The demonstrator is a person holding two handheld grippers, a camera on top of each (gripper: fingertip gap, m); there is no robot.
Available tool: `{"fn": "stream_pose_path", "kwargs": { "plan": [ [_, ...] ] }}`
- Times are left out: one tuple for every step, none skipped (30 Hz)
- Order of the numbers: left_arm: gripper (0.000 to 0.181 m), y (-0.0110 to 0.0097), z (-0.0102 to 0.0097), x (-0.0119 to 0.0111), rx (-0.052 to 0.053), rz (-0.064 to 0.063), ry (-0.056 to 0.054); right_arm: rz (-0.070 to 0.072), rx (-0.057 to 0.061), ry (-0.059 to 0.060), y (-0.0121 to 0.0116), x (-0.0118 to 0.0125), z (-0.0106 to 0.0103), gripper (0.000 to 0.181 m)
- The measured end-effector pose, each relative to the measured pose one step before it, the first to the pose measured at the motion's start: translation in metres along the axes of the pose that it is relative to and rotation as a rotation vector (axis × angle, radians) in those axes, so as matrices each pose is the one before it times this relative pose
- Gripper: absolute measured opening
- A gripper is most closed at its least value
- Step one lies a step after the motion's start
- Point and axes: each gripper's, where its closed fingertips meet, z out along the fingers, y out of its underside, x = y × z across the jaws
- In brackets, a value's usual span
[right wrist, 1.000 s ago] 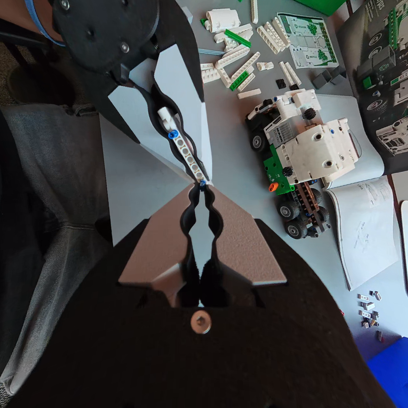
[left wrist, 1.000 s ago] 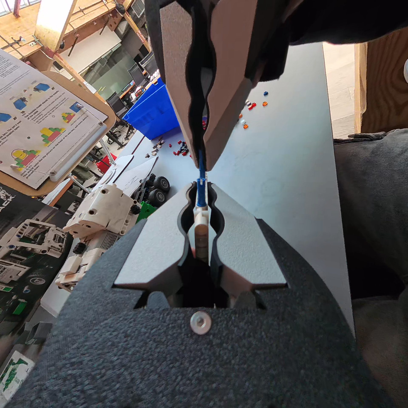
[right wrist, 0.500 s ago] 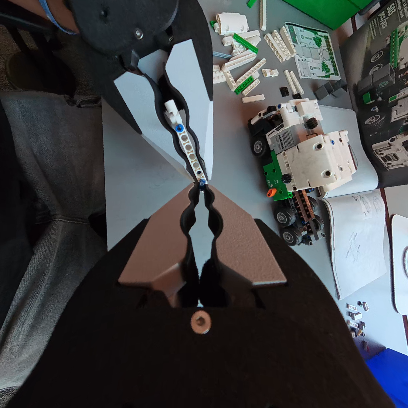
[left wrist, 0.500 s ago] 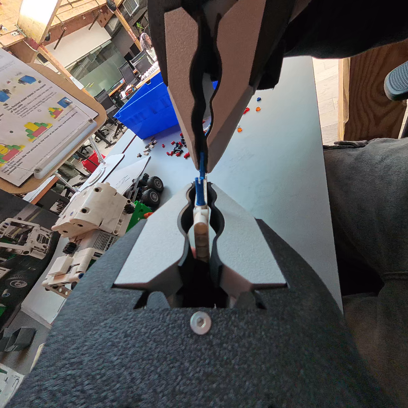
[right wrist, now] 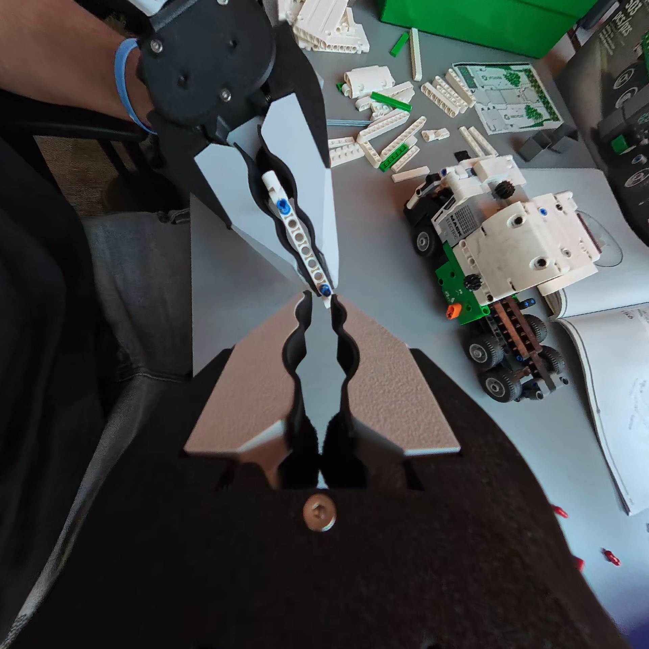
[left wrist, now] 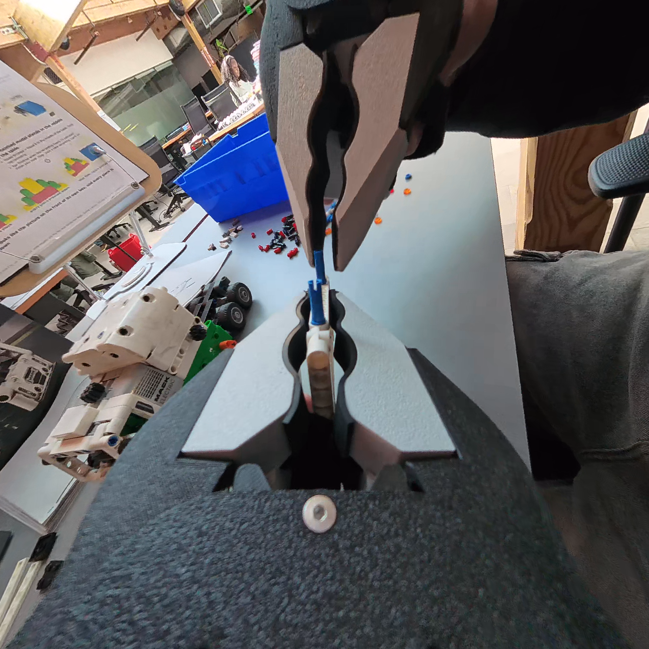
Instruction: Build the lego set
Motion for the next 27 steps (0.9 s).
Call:
{"fn": "stream_pose_path", "kwargs": {
  "plan": [
    [0.006, -0.00033, -0.00037, -0.00027, 0.0030, -0.0029, 0.0007, -0.0033, 0.0100, 0.0048, -0.00261, -0.00001, -0.00088, 0.009],
    [0.006, -0.00025, -0.00013, -0.00006, 0.0015, -0.0002, -0.0002, -0.0028, -0.0006, 0.0038, -0.00052, 0.00025, 0.00001, 0.008],
    [0.006, 0.00001, -0.00001, 0.00019, -0.0001, 0.0014, 0.0003, -0.0053, -0.0030, 0.0042, -0.00016, 0.00049, 0.00043, 0.007],
    [0.006, 0.00018, 0.00026, 0.00044, -0.0015, 0.0033, 0.0007, -0.0066, 0.0058, 0.0081, -0.00090, 0.00101, 0.00013, 0.005],
    [0.006, 0.00027, 0.00011, 0.00032, -0.0019, 0.0044, -0.0010, -0.0039, 0.0030, 0.0001, -0.00012, 0.00010, 0.00026, 0.004],
    [0.006, 0.00049, -0.00010, -0.00005, -0.0030, 0.0042, -0.0018, 0.0041, -0.0016, -0.0057, 0.00047, -0.00022, 0.00072, 0.004],
    [0.006, 0.00048, -0.00027, 0.00014, -0.0029, 0.0033, 0.0003, 0.0100, -0.0002, -0.0121, 0.00034, -0.00067, 0.00055, 0.003],
    [0.006, -0.00038, -0.00055, 0.00010, 0.0009, 0.0023, -0.0007, 0.0099, 0.0034, -0.0120, -0.00049, -0.00054, -0.00008, 0.003],
    [0.006, -0.00088, -0.00077, -0.00011, 0.0036, -0.0040, 0.0012, 0.0046, 0.0063, -0.0049, -0.00079, -0.00025, -0.00005, 0.003],
    [0.006, 0.00009, -0.00041, 0.00038, -0.0018, -0.0122, 0.0080, -0.0026, -0.0024, -0.0018, 0.00080, -0.00058, 0.00132, 0.003],
    [0.006, 0.00156, -0.00005, 0.00018, -0.0093, -0.0047, 0.0050, 0.0009, -0.0038, 0.0040, 0.00147, 0.00051, 0.00193, 0.003],
    [0.006, 0.00141, 0.00011, -0.00072, -0.0085, 0.0032, -0.0041, 0.0162, 0.0086, 0.0010, 0.00025, 0.00117, 0.00147, 0.003],
    [0.006, 0.00034, 0.00006, -0.00064, -0.0011, -0.0019, -0.0023, 0.0166, 0.0155, -0.0055, -0.00041, 0.00062, 0.00021, 0.003],
    [0.006, -0.00168, -0.00026, -0.00080, 0.0115, -0.0127, 0.0011, 0.0154, 0.0241, -0.0062, -0.00230, 0.00035, -0.00145, 0.003],
    [0.006, -0.00492, -0.00150, -0.00131, 0.0329, -0.0272, 0.0034, 0.0245, 0.0420, -0.0070, -0.00596, 0.00000, -0.00325, 0.003],
    [0.006, -0.00855, -0.00248, -0.00148, 0.0556, -0.0524, 0.0092, 0.0200, 0.0644, -0.0095, -0.00896, -0.00058, -0.00515, 0.004],
    [0.006, -0.00978, -0.00205, -0.00207, 0.0618, -0.0840, 0.0120, 0.0194, 0.0695, 0.0038, -0.00856, 0.00147, -0.00647, 0.004],
    [0.006, -0.00816, -0.00121, -0.00279, 0.0494, -0.1079, 0.0133, 0.0277, 0.0673, 0.0238, -0.00633, 0.00523, -0.00633, 0.010],
    [0.006, -0.00736, -0.00123, -0.00259, 0.0451, -0.1164, 0.0160, 0.0392, 0.0499, 0.0245, -0.00160, 0.00589, -0.00428, 0.018],
    [0.006, -0.00708, -0.00117, 0.00040, 0.0477, -0.1085, 0.0313, 0.0566, 0.0409, 0.0056, 0.00130, 0.00298, -0.00133, 0.024],
    [0.006, -0.00535, -0.00039, 0.00200, 0.0402, -0.0902, 0.0327, 0.0738, 0.0509, -0.0324, 0.00116, -0.00234, 0.00093, 0.027],
    [0.006, -0.00282, 0.00054, 0.00205, 0.0284, -0.0634, 0.0243, 0.0740, 0.0458, -0.0710, 0.00209, -0.00758, 0.00216, 0.030],
    [0.006, -0.00138, 0.00128, 0.00523, 0.0189, -0.0415, 0.0372, 0.0582, 0.0318, -0.0685, 0.00232, -0.00645, 0.00129, 0.029],
    [0.006, -0.00238, 0.00103, 0.00598, 0.0242, -0.0239, 0.0330, 0.0379, 0.0317, -0.0306, 0.00051, -0.00167, -0.00027, 0.025],
    [0.006, -0.00320, 0.00105, 0.00484, 0.0274, -0.0095, 0.0172, 0.0117, 0.0142, -0.0224, 0.00190, -0.00222, 0.00018, 0.023],
    [0.006, -0.00022, 0.00187, 0.00247, 0.0020, -0.0004, 0.0013, 0.0004, -0.0001, -0.0394, 0.00196, -0.00585, 0.00018, 0.011],
    [0.006, 0.00160, 0.00123, 0.00087, -0.0150, 0.0161, -0.0061, 0.0094, 0.0049, -0.0210, 0.00017, -0.00347, -0.00032, 0.007]
  ]
}}
